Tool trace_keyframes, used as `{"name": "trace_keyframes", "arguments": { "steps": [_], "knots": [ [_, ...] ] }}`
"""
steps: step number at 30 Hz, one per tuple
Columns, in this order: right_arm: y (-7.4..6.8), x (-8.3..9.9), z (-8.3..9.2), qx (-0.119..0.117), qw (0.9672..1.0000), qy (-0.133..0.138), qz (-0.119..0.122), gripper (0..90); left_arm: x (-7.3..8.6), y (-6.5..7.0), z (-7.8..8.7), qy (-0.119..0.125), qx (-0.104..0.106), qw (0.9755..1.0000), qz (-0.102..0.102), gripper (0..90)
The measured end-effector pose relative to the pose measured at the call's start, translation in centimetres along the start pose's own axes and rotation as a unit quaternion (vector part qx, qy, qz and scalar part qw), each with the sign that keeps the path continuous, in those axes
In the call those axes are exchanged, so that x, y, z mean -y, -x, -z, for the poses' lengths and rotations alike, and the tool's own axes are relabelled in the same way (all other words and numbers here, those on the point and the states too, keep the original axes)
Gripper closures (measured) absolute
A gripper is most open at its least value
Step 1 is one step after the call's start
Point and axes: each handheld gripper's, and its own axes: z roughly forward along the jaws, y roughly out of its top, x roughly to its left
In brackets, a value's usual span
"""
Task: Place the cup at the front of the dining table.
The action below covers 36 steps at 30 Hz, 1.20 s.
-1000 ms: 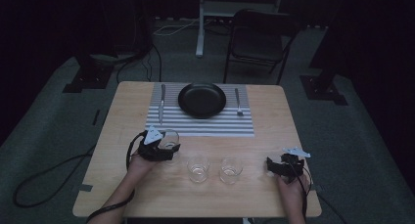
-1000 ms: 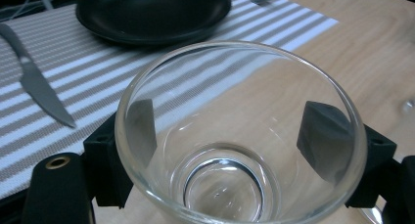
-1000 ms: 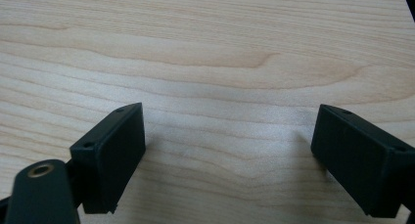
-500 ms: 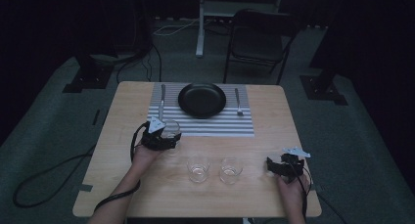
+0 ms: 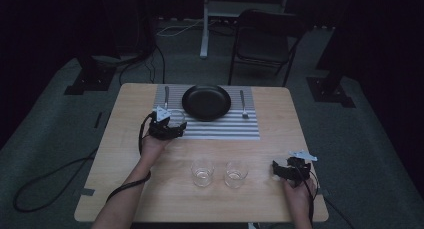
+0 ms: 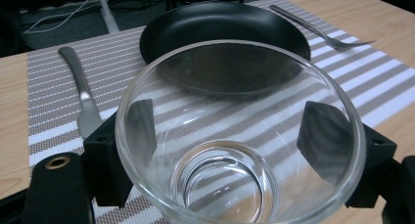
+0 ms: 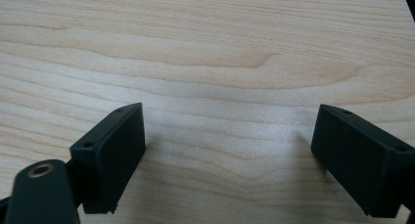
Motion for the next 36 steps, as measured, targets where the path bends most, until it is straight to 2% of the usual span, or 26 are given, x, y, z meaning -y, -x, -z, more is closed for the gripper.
{"name": "trace_keyframes", "arguments": {
  "steps": [8,11,13,16,25,28,30,31,33,36],
  "knots": [
    [0.0,0.0,0.0,0.000,1.0000,0.000,0.000,12.3,-0.3,-0.7,-1.2,-0.001,-0.001,0.9999,0.010,20.0],
    [0.0,0.0,0.0,0.000,1.0000,0.000,0.000,12.3,-0.3,-0.8,-1.7,-0.001,-0.012,0.9999,0.009,20.0],
    [0.0,0.0,0.0,0.000,1.0000,0.000,0.000,12.3,-0.3,-0.9,-1.8,0.004,-0.011,0.9998,0.014,20.0],
    [0.0,0.0,0.0,0.000,1.0000,0.000,0.000,12.3,-0.3,-1.4,-2.9,-0.005,-0.010,0.9997,0.022,20.0],
    [0.0,0.0,0.0,0.000,1.0000,0.000,0.000,12.3,-0.2,-1.2,-4.1,-0.005,-0.021,0.9997,0.011,19.9],
    [0.0,0.0,0.0,0.000,1.0000,0.000,0.000,12.4,-0.1,-1.5,-5.0,-0.009,-0.021,0.9994,0.025,19.9],
    [0.0,0.0,0.0,0.000,1.0000,0.000,0.000,12.4,0.4,-1.6,-5.5,-0.023,-0.023,0.9991,0.028,19.9],
    [0.0,0.0,0.0,0.000,1.0000,0.000,0.000,12.4,0.6,-1.4,-5.5,-0.014,-0.025,0.9994,0.020,19.9],
    [0.0,0.0,0.0,0.000,1.0000,0.000,0.000,12.5,0.6,-1.1,-5.6,-0.017,-0.031,0.9993,0.014,19.8],
    [0.0,0.0,0.0,0.000,1.0000,0.000,0.000,12.5,0.6,-1.3,-5.6,-0.021,-0.020,0.9994,0.018,19.5]
  ]
}}
